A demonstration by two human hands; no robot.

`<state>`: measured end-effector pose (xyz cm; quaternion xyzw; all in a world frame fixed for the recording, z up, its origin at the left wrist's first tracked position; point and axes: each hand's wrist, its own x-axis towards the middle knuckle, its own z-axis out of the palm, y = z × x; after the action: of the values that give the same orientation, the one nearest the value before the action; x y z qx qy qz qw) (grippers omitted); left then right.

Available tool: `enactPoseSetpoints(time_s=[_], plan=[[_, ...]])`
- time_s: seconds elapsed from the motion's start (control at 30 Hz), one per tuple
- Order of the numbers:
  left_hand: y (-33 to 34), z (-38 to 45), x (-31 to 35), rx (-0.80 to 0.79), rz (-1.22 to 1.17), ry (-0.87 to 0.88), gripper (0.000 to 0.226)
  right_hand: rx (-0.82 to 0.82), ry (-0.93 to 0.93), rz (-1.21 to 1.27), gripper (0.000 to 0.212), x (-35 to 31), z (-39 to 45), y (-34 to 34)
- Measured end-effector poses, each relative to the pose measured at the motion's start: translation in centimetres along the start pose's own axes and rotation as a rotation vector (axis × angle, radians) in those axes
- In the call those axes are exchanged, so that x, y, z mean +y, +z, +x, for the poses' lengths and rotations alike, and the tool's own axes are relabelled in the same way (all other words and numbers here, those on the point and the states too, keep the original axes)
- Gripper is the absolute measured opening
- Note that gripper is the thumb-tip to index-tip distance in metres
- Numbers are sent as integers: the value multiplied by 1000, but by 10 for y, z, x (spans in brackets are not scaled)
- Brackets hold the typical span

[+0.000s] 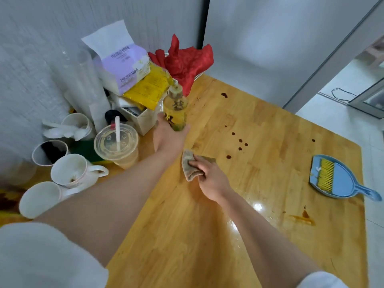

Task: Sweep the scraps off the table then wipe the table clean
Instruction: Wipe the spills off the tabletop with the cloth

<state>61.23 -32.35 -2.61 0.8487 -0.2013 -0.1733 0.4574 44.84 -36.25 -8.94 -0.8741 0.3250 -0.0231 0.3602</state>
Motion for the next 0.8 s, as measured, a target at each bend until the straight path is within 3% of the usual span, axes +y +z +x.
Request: enactPoseSetpoints(time_s=[0.13,0.3,0.43,0.53,0.6,0.73,0.8], plan=[[-16,8,-1,60,-62,151,68,47,10,-114,49,-7,37,-3],[-42,3,0,107,-54,285,68,64,-3,-175,47,-51,89,17],[-48,1,-4,40,-31,394,72,-63,-183,-147,34,-79,55,58],[-47,2,-10,10,24,323,78,-138,-309,-61,43,-51,8,46],[-41,-4,-14,-9,58,269,81,-92,-228,-75,47,-12,-13,13],[-34,-16,-25,-27,98,199,80,174,170,-94,51,45,-40,-42],[-33,-17,-27,-18,105,156,80,207,156,-141,51,34,-57,-35]])
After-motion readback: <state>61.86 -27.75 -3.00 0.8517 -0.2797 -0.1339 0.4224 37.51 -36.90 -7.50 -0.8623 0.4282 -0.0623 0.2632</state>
